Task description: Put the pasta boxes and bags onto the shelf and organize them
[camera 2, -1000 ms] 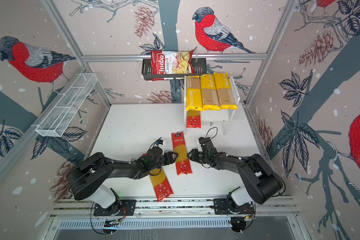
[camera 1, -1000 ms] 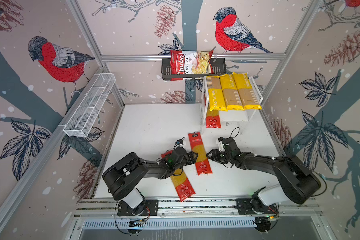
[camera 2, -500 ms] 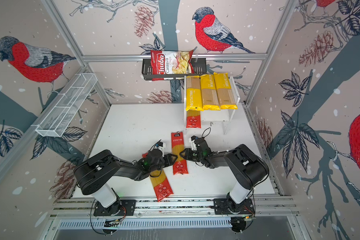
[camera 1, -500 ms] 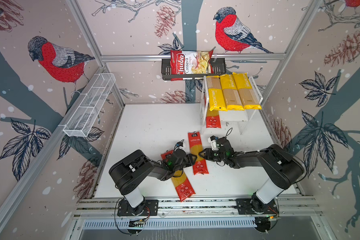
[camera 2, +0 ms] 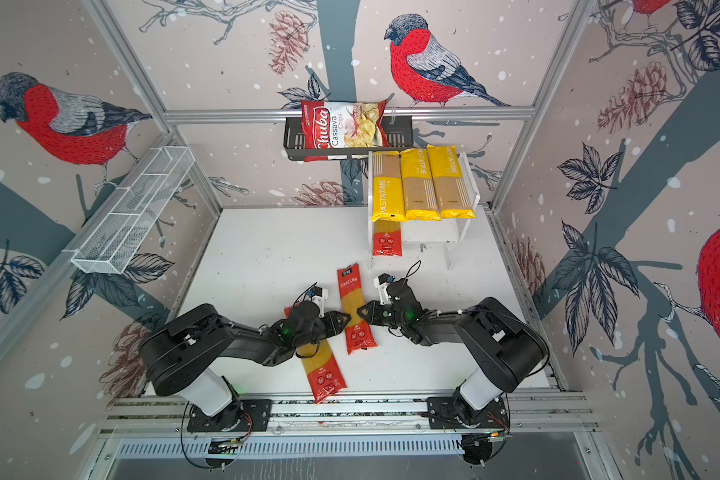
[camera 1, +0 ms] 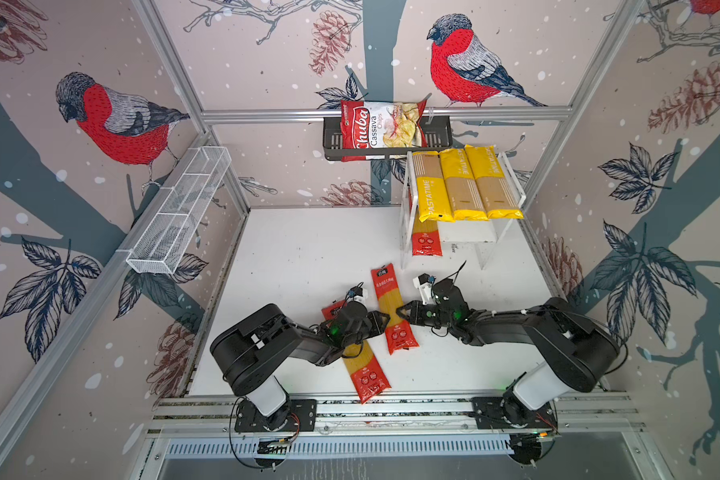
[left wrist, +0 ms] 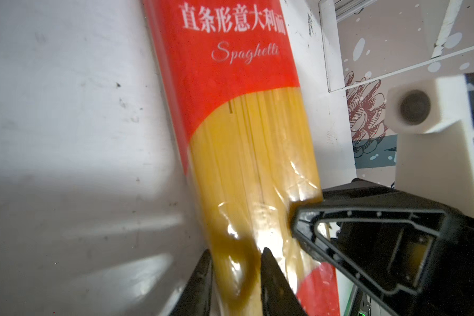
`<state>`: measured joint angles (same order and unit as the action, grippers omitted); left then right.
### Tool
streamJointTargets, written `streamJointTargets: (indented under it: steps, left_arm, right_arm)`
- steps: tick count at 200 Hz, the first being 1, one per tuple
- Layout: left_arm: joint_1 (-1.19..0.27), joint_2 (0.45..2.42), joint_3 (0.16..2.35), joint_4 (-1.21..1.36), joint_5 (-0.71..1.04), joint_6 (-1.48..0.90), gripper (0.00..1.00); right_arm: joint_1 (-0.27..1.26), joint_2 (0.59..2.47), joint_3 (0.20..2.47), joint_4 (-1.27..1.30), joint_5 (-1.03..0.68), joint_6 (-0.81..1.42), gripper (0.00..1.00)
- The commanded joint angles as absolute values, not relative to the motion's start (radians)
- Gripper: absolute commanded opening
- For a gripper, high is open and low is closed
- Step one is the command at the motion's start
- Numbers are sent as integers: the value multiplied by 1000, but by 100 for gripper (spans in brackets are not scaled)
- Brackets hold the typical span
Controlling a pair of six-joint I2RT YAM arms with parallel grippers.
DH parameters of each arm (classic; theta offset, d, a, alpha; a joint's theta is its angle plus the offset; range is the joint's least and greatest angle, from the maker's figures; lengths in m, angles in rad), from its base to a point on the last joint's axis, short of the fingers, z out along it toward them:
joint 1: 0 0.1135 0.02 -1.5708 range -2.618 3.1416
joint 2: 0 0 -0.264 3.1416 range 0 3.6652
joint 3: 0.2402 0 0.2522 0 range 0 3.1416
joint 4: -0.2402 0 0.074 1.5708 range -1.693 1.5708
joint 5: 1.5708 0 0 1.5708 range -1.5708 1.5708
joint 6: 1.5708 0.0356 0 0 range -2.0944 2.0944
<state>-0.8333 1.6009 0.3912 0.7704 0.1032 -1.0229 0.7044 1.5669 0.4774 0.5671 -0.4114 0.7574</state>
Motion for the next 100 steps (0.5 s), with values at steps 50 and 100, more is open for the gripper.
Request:
streamJointTargets:
  steps: [50, 100]
  left_arm:
    - [-825, 1357, 415, 621, 43, -983, 42]
    - [-796, 1172, 426, 513, -13, -923, 52]
  right_arm:
    - [708, 1430, 485, 597, -418, 714, 6]
    - [720, 1314, 509, 563, -439, 707, 3]
